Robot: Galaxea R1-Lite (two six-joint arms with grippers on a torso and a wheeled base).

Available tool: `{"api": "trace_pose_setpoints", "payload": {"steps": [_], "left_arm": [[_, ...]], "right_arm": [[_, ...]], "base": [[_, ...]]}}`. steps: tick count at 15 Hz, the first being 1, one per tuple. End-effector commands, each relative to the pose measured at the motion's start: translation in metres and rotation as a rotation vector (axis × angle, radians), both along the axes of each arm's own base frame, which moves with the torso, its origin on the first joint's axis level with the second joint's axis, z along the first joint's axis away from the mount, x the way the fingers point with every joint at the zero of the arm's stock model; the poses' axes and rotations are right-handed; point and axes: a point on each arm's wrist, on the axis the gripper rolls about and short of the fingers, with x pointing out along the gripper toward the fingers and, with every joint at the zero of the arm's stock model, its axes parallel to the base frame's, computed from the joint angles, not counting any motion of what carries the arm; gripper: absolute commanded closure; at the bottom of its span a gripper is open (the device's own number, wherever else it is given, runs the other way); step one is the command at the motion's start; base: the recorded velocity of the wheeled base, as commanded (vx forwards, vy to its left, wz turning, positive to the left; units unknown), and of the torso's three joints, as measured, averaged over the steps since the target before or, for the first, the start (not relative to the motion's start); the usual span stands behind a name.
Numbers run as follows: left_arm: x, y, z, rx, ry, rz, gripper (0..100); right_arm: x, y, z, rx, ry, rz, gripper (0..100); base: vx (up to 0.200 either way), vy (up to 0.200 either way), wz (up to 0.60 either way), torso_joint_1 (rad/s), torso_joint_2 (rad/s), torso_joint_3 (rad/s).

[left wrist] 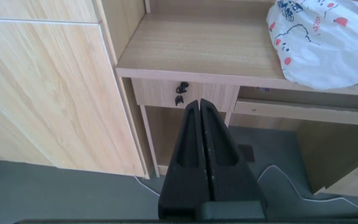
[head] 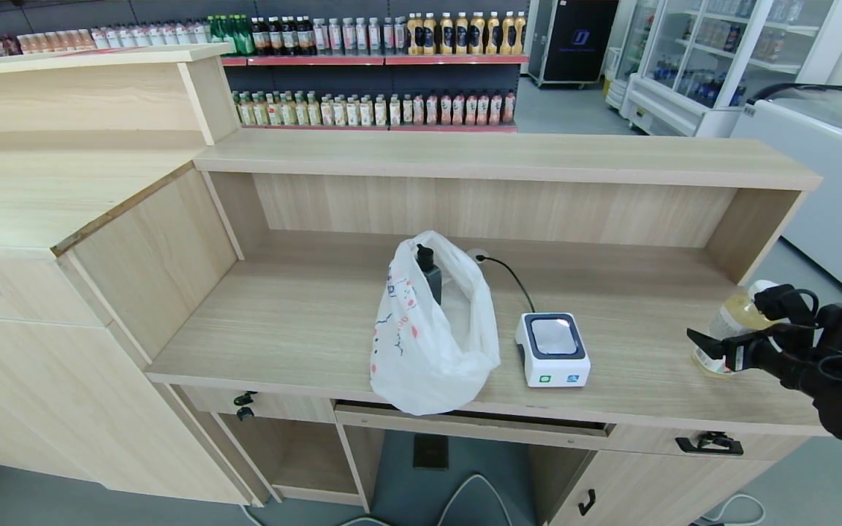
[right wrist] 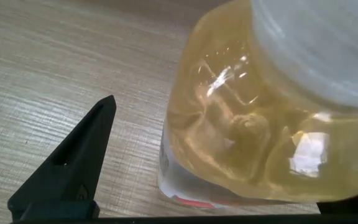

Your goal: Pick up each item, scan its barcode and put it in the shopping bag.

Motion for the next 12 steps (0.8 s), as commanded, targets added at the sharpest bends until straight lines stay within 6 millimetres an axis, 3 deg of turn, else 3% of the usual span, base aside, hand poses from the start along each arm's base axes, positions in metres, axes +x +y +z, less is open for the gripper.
{"api": "trace_pose_setpoints", "payload": {"steps": [1, 10, 11, 12], "left_arm": [[0.0, 0.0, 0.0, -0.001, 0.0, 0.0, 100], [0.0, 0.0, 0.0, 0.001, 0.0, 0.0, 100], [0.0, 0.0, 0.0, -0.001, 0.0, 0.0, 100], [0.0, 0.0, 0.0, -0.001, 0.0, 0.0, 100]], "right_arm": [[0.0032, 0.0034, -0.0064, 0.002, 0.012, 0.011, 0], [0.008, 0.0111, -0.0103, -0.003, -0.009, 0.033, 0], [0.0083, 0.011, -0.01, -0.004, -0.011, 0.033, 100], [0.0108, 0.0101, -0.0081, -0.008, -0.022, 0.033, 100]], "base": [[0.0, 0.0, 0.0, 0.0, 0.0, 0.0], [0.0, 0.0, 0.0, 0.0, 0.0, 0.0], [0.0, 0.0, 0.0, 0.0, 0.0, 0.0], [0.0, 0.0, 0.0, 0.0, 0.0, 0.0]]}}
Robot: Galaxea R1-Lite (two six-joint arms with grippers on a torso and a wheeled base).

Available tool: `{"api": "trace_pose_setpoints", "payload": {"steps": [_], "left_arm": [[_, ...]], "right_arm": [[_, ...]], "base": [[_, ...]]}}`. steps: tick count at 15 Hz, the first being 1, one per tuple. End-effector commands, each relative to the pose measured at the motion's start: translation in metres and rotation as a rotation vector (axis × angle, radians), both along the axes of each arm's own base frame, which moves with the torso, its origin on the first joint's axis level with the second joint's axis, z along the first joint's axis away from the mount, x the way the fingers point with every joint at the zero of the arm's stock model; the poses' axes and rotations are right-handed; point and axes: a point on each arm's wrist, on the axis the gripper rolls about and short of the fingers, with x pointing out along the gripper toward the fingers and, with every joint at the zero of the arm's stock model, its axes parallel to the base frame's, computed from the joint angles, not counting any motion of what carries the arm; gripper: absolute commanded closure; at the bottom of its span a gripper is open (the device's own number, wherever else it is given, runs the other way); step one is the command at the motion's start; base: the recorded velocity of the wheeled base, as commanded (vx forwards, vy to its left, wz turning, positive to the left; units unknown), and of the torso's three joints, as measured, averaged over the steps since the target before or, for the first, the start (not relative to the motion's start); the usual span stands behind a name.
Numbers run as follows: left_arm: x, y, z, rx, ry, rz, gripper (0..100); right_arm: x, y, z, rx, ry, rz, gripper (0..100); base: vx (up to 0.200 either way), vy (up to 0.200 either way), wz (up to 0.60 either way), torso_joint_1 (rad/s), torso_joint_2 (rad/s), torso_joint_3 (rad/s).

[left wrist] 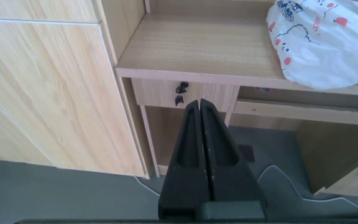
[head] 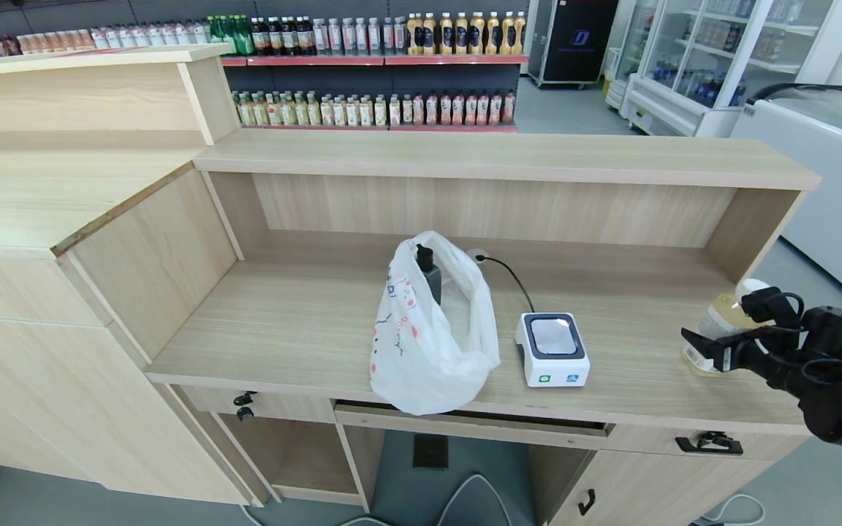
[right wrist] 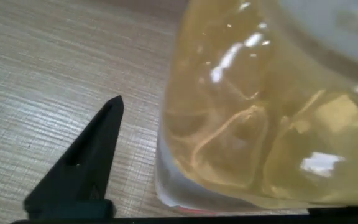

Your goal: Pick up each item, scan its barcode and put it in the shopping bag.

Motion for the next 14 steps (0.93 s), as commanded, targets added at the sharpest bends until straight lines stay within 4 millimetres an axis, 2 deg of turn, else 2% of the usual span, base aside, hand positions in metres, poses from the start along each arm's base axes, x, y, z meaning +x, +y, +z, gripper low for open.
{"api": "trace_pose_setpoints", "payload": {"steps": [1, 5, 10, 12, 14], "left_arm": [[0.0, 0.0, 0.0, -0.001, 0.0, 0.001, 100], [0.0, 0.0, 0.0, 0.001, 0.0, 0.001, 100], [0.0, 0.0, 0.0, 0.001, 0.0, 0.001, 100], [0.0, 0.0, 0.0, 0.001, 0.0, 0.001, 100], [0.0, 0.0, 0.0, -0.001, 0.0, 0.001, 100]], "right_arm": [[0.004, -0.001, 0.001, -0.004, -0.013, 0.001, 100], [0.011, -0.004, 0.004, -0.016, -0.037, 0.0, 100], [0.011, -0.003, 0.006, -0.017, -0.039, -0.004, 100], [0.008, 0.0, 0.021, 0.003, -0.058, -0.004, 100], [-0.005, 0.015, 0.077, 0.142, -0.084, 0.006, 100]], "base": [[0.0, 0.0, 0.0, 0.0, 0.0, 0.0], [0.0, 0.0, 0.0, 0.0, 0.0, 0.0], [0.0, 0.0, 0.0, 0.0, 0.0, 0.0], [0.0, 0.0, 0.0, 0.0, 0.0, 0.0], [0.0, 0.0, 0.0, 0.0, 0.0, 0.0]]}}
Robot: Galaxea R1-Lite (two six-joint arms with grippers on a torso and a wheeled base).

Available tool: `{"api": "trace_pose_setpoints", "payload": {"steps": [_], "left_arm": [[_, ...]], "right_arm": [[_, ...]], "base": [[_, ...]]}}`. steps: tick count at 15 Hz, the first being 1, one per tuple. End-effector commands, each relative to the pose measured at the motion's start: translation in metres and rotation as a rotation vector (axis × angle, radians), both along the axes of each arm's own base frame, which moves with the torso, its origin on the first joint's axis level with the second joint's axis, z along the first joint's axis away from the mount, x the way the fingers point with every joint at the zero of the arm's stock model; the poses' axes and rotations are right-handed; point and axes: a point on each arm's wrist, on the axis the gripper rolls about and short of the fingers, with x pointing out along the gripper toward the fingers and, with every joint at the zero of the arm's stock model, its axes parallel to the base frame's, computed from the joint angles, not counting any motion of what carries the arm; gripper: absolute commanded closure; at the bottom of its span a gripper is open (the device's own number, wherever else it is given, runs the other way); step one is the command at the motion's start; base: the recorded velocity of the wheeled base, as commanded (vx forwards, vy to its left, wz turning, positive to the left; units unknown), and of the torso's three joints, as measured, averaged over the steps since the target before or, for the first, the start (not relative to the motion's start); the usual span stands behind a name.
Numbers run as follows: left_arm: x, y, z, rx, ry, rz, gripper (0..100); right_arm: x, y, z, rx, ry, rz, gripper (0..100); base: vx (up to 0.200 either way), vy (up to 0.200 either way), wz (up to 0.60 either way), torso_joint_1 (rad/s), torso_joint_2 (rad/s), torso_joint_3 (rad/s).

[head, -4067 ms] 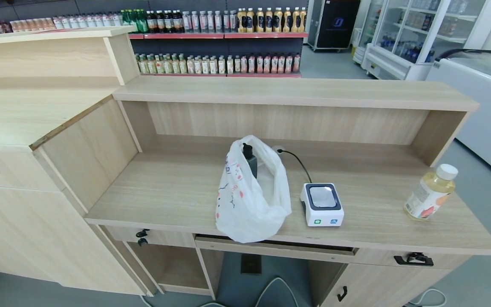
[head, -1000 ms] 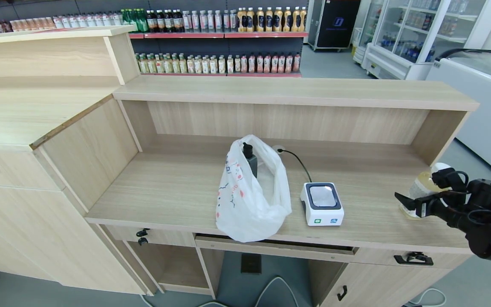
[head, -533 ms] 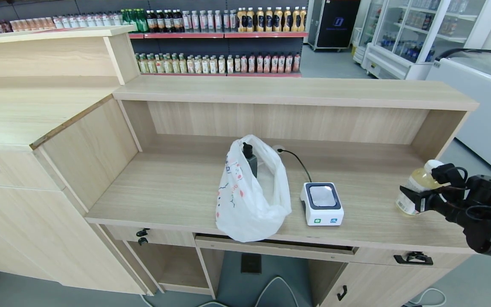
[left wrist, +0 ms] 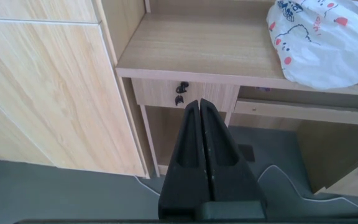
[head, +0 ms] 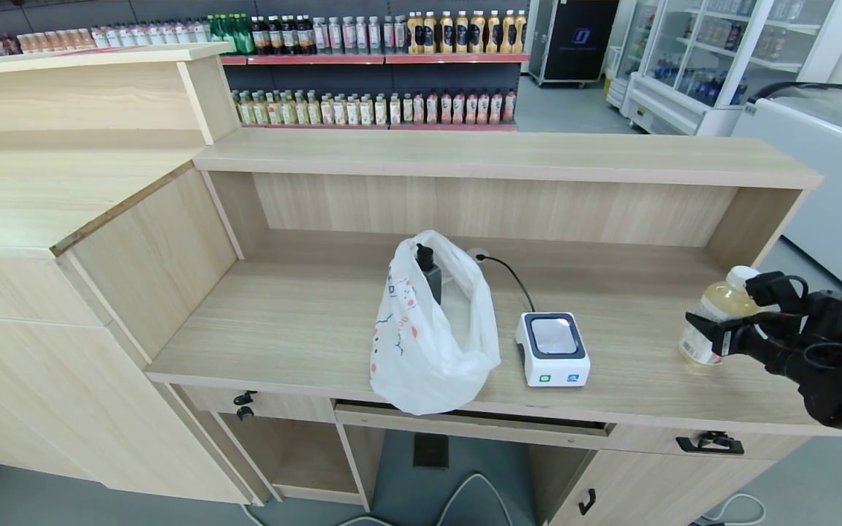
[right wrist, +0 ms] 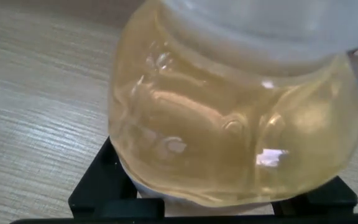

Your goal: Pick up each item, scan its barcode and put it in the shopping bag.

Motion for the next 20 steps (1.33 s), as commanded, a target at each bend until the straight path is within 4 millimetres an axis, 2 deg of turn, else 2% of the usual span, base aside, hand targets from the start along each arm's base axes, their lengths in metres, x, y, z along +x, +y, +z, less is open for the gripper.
{"api": "trace_pose_setpoints", "payload": {"steps": [1, 3, 5, 6, 8, 10, 15, 17, 20], "left_arm": [[0.0, 0.0, 0.0, 0.001, 0.0, 0.0, 100], [0.0, 0.0, 0.0, 0.001, 0.0, 0.0, 100], [0.0, 0.0, 0.0, 0.001, 0.0, 0.0, 100], [0.0, 0.0, 0.0, -0.001, 0.0, 0.0, 100], [0.0, 0.0, 0.0, 0.001, 0.0, 0.0, 100], [0.0, 0.0, 0.0, -0.001, 0.0, 0.0, 100], [0.0, 0.0, 0.0, 0.001, 0.0, 0.0, 100], [0.0, 0.0, 0.0, -0.001, 0.0, 0.0, 100], [0.0, 0.0, 0.0, 0.001, 0.0, 0.0, 100]], "right_arm": [[-0.024, 0.018, 0.082, 0.131, -0.058, 0.018, 100], [-0.061, 0.036, 0.138, 0.303, -0.017, 0.124, 100], [-0.097, 0.052, 0.176, 0.433, 0.034, 0.254, 100], [-0.11, 0.061, 0.188, 0.464, 0.043, 0.333, 100], [-0.125, 0.083, 0.199, 0.485, 0.059, 0.464, 100], [-0.131, 0.109, 0.202, 0.484, 0.073, 0.563, 100], [-0.147, 0.173, 0.199, 0.507, 0.137, 0.719, 100], [-0.159, 0.192, 0.209, 0.584, 0.168, 0.78, 100], [-0.177, 0.212, 0.223, 0.639, 0.19, 0.893, 100]], "base": [[0.0, 0.0, 0.0, 0.0, 0.0, 0.0], [0.0, 0.0, 0.0, 0.0, 0.0, 0.0], [0.0, 0.0, 0.0, 0.0, 0.0, 0.0], [0.0, 0.0, 0.0, 0.0, 0.0, 0.0], [0.0, 0.0, 0.0, 0.0, 0.0, 0.0], [0.0, 0.0, 0.0, 0.0, 0.0, 0.0], [0.0, 0.0, 0.0, 0.0, 0.0, 0.0], [0.0, 0.0, 0.0, 0.0, 0.0, 0.0], [0.0, 0.0, 0.0, 0.0, 0.0, 0.0]]}}
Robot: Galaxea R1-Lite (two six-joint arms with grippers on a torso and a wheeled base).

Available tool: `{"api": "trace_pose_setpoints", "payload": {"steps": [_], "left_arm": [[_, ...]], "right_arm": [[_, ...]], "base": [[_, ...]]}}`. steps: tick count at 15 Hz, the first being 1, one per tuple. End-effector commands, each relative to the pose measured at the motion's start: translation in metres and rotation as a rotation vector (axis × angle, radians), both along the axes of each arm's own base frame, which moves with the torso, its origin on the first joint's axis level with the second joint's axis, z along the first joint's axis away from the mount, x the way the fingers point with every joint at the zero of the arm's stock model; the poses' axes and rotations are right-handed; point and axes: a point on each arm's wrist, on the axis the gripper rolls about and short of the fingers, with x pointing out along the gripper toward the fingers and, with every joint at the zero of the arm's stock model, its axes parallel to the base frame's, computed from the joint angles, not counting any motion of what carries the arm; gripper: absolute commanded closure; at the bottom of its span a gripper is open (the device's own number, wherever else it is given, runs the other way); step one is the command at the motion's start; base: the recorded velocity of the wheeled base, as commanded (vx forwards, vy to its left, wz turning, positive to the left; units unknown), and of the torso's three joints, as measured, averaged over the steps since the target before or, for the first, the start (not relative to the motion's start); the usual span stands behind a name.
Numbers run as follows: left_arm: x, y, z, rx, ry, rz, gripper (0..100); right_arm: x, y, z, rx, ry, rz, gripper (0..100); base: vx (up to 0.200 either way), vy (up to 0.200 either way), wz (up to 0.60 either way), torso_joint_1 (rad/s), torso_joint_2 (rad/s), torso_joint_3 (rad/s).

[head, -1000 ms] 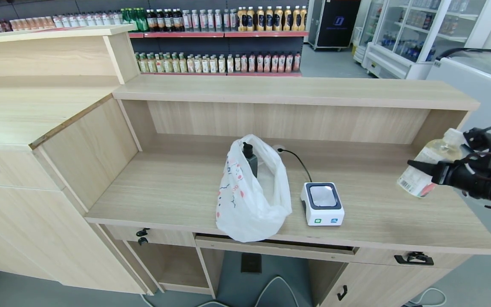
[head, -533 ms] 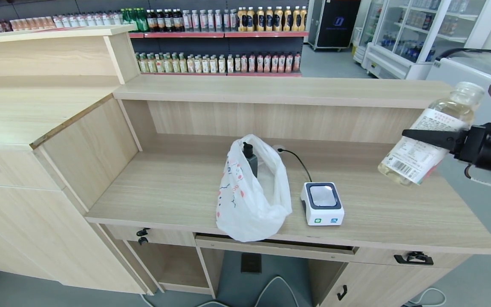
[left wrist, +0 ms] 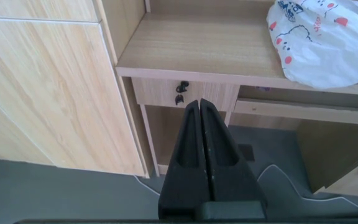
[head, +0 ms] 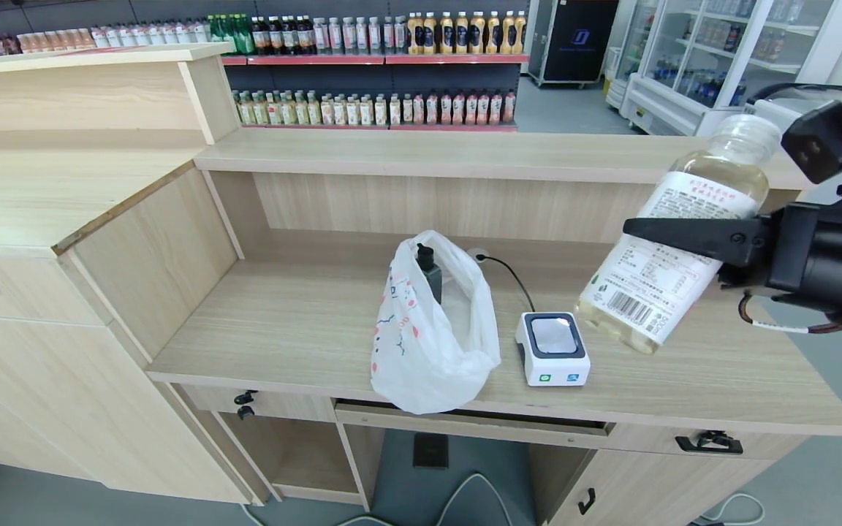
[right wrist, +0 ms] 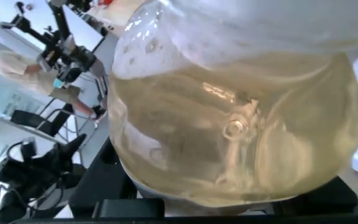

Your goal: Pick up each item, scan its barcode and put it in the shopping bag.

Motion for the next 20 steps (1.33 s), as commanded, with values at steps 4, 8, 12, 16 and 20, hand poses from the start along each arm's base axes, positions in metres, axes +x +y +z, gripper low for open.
{"api": "trace_pose_setpoints", "payload": {"steps": [4, 8, 12, 16, 20], "left_arm": [[0.0, 0.0, 0.0, -0.001, 0.0, 0.0, 100], [0.0, 0.0, 0.0, 0.001, 0.0, 0.0, 100], [0.0, 0.0, 0.0, -0.001, 0.0, 0.0, 100], [0.0, 0.0, 0.0, -0.001, 0.0, 0.0, 100], [0.0, 0.0, 0.0, -0.001, 0.0, 0.0, 100]], "right_arm": [[-0.035, 0.022, 0.018, 0.038, -0.027, 0.155, 100], [-0.06, 0.02, 0.022, 0.031, 0.001, 0.204, 100], [-0.068, 0.02, 0.034, 0.071, 0.019, 0.22, 100], [-0.071, 0.021, 0.035, 0.091, 0.053, 0.233, 100], [-0.067, 0.026, 0.028, 0.076, 0.093, 0.186, 100]], "base": [[0.0, 0.0, 0.0, 0.0, 0.0, 0.0], [0.0, 0.0, 0.0, 0.0, 0.0, 0.0], [0.0, 0.0, 0.0, 0.0, 0.0, 0.0], [0.0, 0.0, 0.0, 0.0, 0.0, 0.0], [0.0, 0.0, 0.0, 0.0, 0.0, 0.0]]}}
